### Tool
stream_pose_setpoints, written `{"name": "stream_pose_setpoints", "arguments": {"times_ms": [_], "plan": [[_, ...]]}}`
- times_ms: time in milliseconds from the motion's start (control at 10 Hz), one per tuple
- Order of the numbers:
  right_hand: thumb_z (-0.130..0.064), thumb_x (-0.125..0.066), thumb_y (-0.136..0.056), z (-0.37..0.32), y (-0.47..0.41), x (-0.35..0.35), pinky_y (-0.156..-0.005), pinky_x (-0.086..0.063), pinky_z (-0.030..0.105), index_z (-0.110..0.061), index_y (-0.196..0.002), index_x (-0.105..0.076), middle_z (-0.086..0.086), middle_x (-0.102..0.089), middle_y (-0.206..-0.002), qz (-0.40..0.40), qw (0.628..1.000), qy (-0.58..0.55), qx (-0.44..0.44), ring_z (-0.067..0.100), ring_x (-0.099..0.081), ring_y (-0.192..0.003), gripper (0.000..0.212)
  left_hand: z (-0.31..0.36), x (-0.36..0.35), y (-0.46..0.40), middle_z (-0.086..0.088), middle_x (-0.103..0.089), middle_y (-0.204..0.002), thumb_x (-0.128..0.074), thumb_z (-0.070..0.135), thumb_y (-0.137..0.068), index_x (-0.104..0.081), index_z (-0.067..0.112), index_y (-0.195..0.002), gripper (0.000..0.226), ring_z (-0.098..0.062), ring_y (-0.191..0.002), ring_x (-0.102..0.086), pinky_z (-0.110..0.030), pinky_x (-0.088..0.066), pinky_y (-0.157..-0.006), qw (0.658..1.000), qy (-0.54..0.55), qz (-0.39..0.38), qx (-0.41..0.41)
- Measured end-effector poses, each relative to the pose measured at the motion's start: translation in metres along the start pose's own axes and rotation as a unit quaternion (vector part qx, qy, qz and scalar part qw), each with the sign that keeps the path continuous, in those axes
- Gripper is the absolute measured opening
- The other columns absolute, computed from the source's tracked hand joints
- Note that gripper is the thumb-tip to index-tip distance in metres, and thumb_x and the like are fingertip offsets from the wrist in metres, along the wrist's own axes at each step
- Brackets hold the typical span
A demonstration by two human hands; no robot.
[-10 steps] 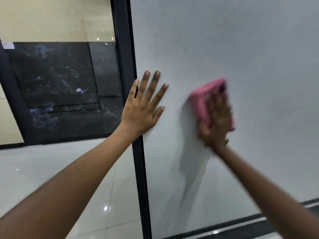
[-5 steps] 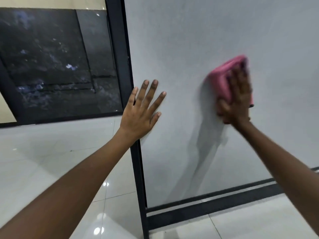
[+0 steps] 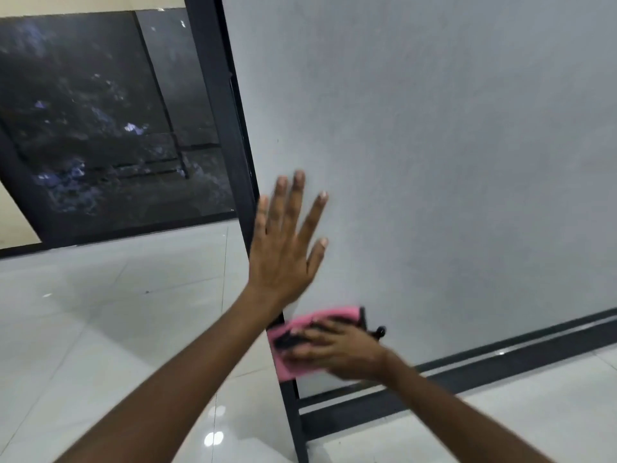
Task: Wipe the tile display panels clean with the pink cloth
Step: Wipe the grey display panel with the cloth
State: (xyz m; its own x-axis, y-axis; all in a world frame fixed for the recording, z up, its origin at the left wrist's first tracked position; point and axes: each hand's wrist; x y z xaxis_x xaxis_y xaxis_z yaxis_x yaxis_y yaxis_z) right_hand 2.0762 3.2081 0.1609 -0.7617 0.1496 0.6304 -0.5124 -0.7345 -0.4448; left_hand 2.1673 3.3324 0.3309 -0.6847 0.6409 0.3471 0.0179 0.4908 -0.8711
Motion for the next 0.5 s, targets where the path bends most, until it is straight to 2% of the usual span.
{"name": "stream_pose_setpoints", "arguments": {"times_ms": [100,200,300,400,500], "plan": [[-0.026,-0.057,-0.080,0.075,0.021,0.046,-0.119,-0.010,0.039,-0.032,-0.143,-0.036,-0.006,-0.039,-0.147,0.002,0.993,0.028,-0.113,0.025,-0.034,-0.136,0.067,0.009,-0.015,0.034,-0.011,0.012,-0.160,-0.038,0.038,-0.097,-0.003,0.020,-0.156,0.071,-0.029,-0.149,0.007,-0.046,0.006,-0.120,0.999,-0.001,-0.025,-0.030],[-0.033,-0.049,-0.087,0.159,0.068,0.093,-0.116,-0.020,0.044,-0.026,-0.151,-0.029,0.003,-0.031,-0.153,0.142,0.926,0.054,-0.347,0.035,-0.030,-0.140,0.068,0.007,-0.034,0.058,-0.011,0.006,-0.161,-0.033,0.039,-0.102,-0.008,0.020,-0.156,0.063,-0.032,-0.149,0.004,-0.048,0.000,-0.121,0.993,-0.084,0.003,-0.080],[-0.028,-0.050,-0.084,0.173,0.074,0.102,-0.119,-0.016,0.047,-0.012,-0.152,-0.026,0.000,-0.020,-0.160,0.245,0.845,0.049,-0.472,0.037,-0.018,-0.145,0.074,0.004,-0.033,0.049,-0.010,-0.002,-0.161,-0.034,0.040,-0.103,-0.011,0.021,-0.155,0.060,-0.032,-0.149,0.001,-0.049,-0.002,-0.120,0.995,-0.076,0.016,-0.064],[-0.029,-0.070,-0.076,0.086,0.047,0.045,-0.117,-0.016,0.038,-0.010,-0.146,-0.038,-0.007,-0.033,-0.154,0.218,0.823,-0.041,-0.523,0.017,-0.026,-0.143,0.080,0.009,-0.034,0.055,-0.009,-0.014,-0.162,-0.035,0.038,-0.102,-0.014,0.021,-0.154,0.058,-0.034,-0.149,-0.009,-0.049,-0.005,-0.119,0.994,-0.075,0.021,-0.071],[-0.026,-0.085,-0.064,0.004,0.042,-0.004,-0.116,-0.002,0.020,-0.025,-0.138,-0.048,-0.012,-0.053,-0.134,0.036,0.965,-0.015,-0.261,-0.008,-0.018,-0.140,0.083,0.007,-0.034,0.052,-0.008,-0.018,-0.160,-0.037,0.037,-0.102,-0.017,0.021,-0.154,0.058,-0.033,-0.149,-0.012,-0.049,-0.006,-0.119,0.995,-0.069,0.028,-0.067]]}}
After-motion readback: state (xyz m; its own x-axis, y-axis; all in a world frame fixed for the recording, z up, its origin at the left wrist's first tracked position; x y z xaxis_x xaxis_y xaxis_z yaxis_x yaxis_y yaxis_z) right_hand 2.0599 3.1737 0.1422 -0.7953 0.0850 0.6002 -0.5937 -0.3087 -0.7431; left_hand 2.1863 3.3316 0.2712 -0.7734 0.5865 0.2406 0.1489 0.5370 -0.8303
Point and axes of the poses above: each hand's wrist, its own y-axis away from the middle knuckle, its own x-axis out of the back of the hand, z = x × y
